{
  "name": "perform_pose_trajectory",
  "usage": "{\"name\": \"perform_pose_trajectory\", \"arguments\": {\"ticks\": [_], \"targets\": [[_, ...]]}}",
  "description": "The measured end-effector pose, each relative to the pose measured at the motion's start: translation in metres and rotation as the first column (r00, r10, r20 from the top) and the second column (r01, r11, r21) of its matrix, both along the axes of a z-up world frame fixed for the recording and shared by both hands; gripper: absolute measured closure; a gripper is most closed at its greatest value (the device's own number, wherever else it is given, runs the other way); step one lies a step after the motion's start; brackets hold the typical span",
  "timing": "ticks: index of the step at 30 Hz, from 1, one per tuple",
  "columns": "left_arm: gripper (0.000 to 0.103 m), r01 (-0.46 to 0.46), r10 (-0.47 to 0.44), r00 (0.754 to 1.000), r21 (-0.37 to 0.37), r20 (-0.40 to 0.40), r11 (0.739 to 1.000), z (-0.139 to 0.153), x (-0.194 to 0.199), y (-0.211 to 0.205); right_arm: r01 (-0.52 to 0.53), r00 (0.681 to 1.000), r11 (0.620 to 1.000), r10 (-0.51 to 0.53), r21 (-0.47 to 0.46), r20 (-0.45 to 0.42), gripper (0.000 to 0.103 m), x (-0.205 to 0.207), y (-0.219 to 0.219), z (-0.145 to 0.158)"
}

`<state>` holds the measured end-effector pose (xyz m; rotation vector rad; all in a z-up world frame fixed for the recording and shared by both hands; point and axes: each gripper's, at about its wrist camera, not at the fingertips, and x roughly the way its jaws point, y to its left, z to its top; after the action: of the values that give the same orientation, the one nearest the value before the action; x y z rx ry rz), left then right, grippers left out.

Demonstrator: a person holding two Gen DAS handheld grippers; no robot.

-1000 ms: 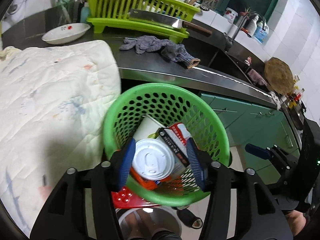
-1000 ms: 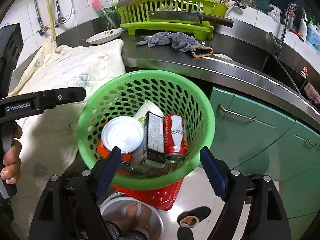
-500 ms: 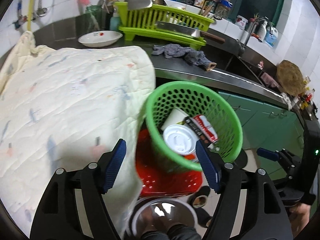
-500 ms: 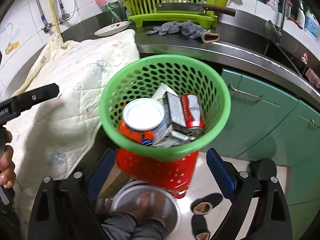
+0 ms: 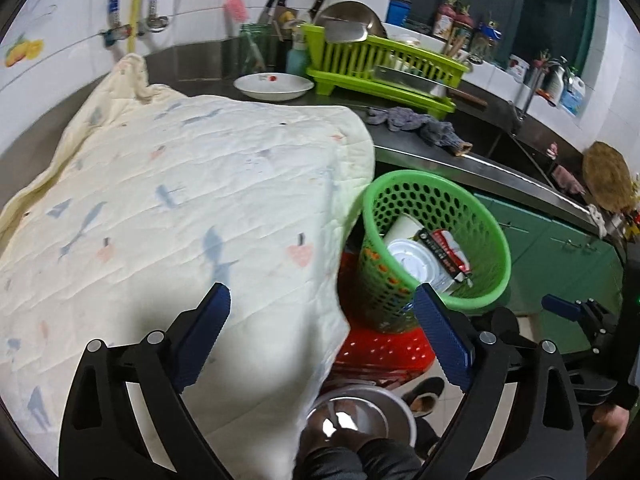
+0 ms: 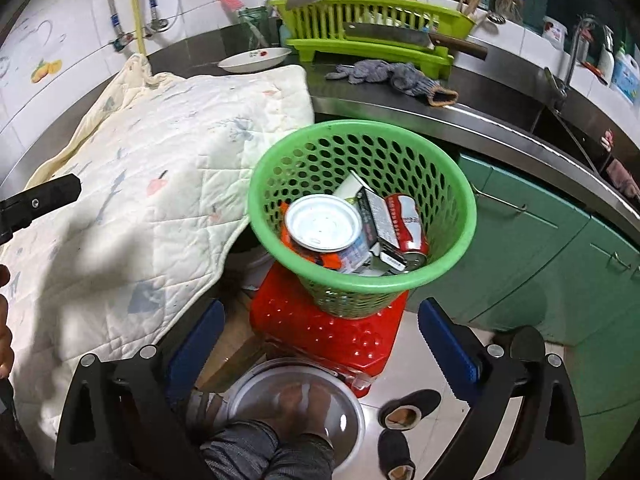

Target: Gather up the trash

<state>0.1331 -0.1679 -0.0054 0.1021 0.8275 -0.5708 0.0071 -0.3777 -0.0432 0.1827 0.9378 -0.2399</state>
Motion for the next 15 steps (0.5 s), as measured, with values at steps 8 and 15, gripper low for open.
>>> {"name": "perform_pose_trajectory", "arguments": {"ticks": [8,15], "targets": [[0.009,-0.05,0.048,0.998,0.042,0.047,0.998,0.006,-0.02,0.029,-0.016,1.0,0.998,0.017,-0.056,0.024,0.008,-0.009,0.025,0.017],[0.008,-0.095,0.094,0.994,0.026,0.053,0.995,0.006,-0.034,0.059,-0.015,0.998,0.999,0.017,-0.04,0.057,0.007,-0.016,0.037,0.03]]}}
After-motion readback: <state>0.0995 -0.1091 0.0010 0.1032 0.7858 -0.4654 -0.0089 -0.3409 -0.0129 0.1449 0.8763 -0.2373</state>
